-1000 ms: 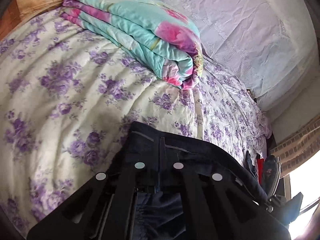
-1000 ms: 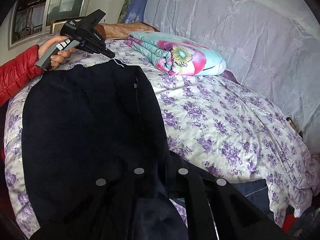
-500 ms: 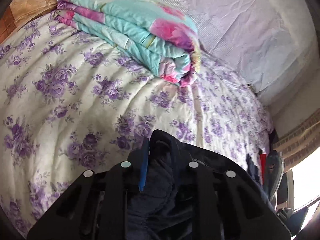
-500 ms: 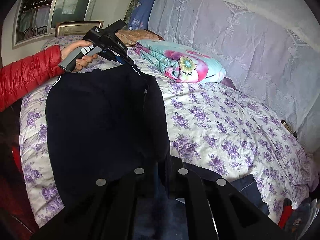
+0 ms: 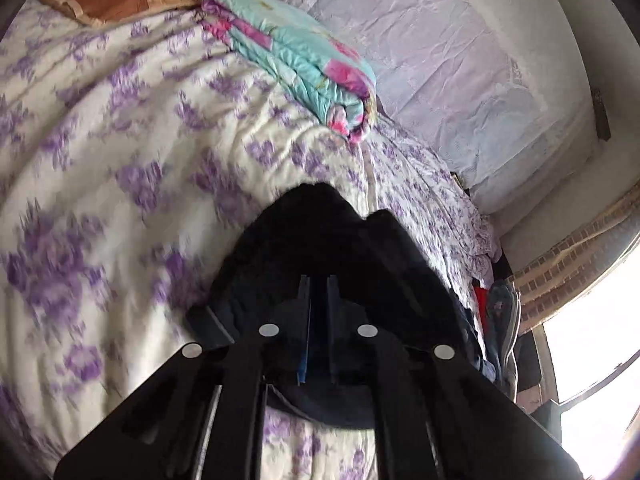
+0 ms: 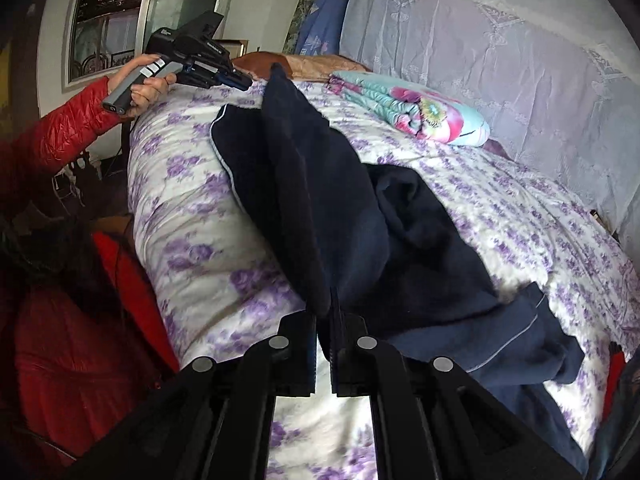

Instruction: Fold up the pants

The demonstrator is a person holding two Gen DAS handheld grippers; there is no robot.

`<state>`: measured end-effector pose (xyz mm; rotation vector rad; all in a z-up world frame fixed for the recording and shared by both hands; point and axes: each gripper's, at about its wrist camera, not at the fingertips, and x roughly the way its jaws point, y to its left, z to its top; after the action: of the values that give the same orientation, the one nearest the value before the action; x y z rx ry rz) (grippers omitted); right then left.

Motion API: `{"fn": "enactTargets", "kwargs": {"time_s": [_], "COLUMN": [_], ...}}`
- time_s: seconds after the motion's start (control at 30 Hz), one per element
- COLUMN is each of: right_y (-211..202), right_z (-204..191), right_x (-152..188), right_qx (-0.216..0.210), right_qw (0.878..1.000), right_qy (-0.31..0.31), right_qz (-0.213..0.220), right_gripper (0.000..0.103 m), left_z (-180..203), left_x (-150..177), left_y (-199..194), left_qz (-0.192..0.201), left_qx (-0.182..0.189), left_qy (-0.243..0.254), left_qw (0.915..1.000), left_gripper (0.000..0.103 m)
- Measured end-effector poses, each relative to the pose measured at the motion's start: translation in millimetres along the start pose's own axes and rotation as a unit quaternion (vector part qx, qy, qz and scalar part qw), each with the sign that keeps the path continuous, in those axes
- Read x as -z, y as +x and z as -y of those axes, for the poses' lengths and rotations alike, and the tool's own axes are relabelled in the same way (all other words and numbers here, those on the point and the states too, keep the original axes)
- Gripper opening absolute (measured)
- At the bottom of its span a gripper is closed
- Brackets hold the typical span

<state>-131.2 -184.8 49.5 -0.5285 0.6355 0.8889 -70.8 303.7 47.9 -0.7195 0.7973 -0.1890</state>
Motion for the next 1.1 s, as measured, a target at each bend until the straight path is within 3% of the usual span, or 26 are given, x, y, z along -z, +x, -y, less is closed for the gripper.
{"fn": "enactTargets", "kwargs": {"time_s": [0.03, 0.07, 0.1, 0.13, 0.2, 0.27, 0.37, 0.47, 0.5, 0.67, 0.73, 0.9, 1.03, 1.07, 1.1], "right_y": [3, 5, 6, 6, 5, 3, 1, 2, 3, 3, 1, -1, 1, 2, 2], "right_z": [-2, -2, -2, -1, 1, -1, 0, 1, 1, 1, 1, 5, 6, 6, 5], "right_x": [3, 4, 5, 5, 6, 7, 8, 9, 10, 14, 13, 11, 13, 13, 14], "right_qx": [-0.002, -0.003, -0.006, -0.008, -0.011, -0.008, -0.008, -0.013, -0.014, -0.015, -0.012, -0.015, -0.02, -0.02, -0.02], "right_qw": [1.0, 1.0, 1.0, 1.0, 1.0, 1.0, 1.0, 0.999, 0.999, 0.999, 0.999, 0.998, 0.998, 0.998, 0.998], "right_qy": [0.002, 0.005, 0.009, 0.014, 0.021, 0.02, 0.024, 0.029, 0.028, 0.035, 0.036, 0.042, 0.052, 0.054, 0.055], "right_qz": [-0.003, -0.002, -0.001, 0.002, 0.008, 0.011, 0.016, 0.02, 0.02, 0.026, 0.029, 0.034, 0.03, 0.029, 0.029], "right_gripper": [0.005, 0.005, 0.005, 0.005, 0.005, 0.005, 0.005, 0.006, 0.006, 0.006, 0.006, 0.006, 0.006, 0.006, 0.006], "left_z": [7, 13, 19, 22, 23, 18, 15, 22, 24, 22, 21, 13, 17, 18, 17], "left_x": [12, 20, 28, 32, 32, 29, 36, 43, 42, 33, 34, 44, 42, 41, 37], "left_y": [5, 10, 16, 21, 29, 30, 11, -6, -4, 22, 20, 12, 26, 28, 29], "left_qz": [-0.01, -0.014, -0.014, -0.009, 0.0, 0.01, 0.045, 0.081, 0.081, 0.069, 0.069, 0.042, 0.044, 0.048, 0.053], "left_qx": [-0.002, -0.012, -0.02, -0.023, -0.021, 0.006, 0.029, 0.009, 0.001, -0.056, -0.073, -0.067, -0.09, -0.089, -0.098], "left_qy": [0.006, 0.012, 0.019, 0.021, 0.011, -0.025, -0.052, -0.049, -0.047, -0.056, -0.053, -0.066, -0.051, -0.049, -0.052], "left_qw": [0.9999, 0.9998, 0.9995, 0.9995, 0.9997, 0.9996, 0.9972, 0.9955, 0.9956, 0.9945, 0.9935, 0.9947, 0.9937, 0.9936, 0.9925], "left_gripper": [0.015, 0.027, 0.049, 0.057, 0.062, 0.062, 0.064, 0.084, 0.086, 0.086, 0.081, 0.077, 0.077, 0.074, 0.06]}}
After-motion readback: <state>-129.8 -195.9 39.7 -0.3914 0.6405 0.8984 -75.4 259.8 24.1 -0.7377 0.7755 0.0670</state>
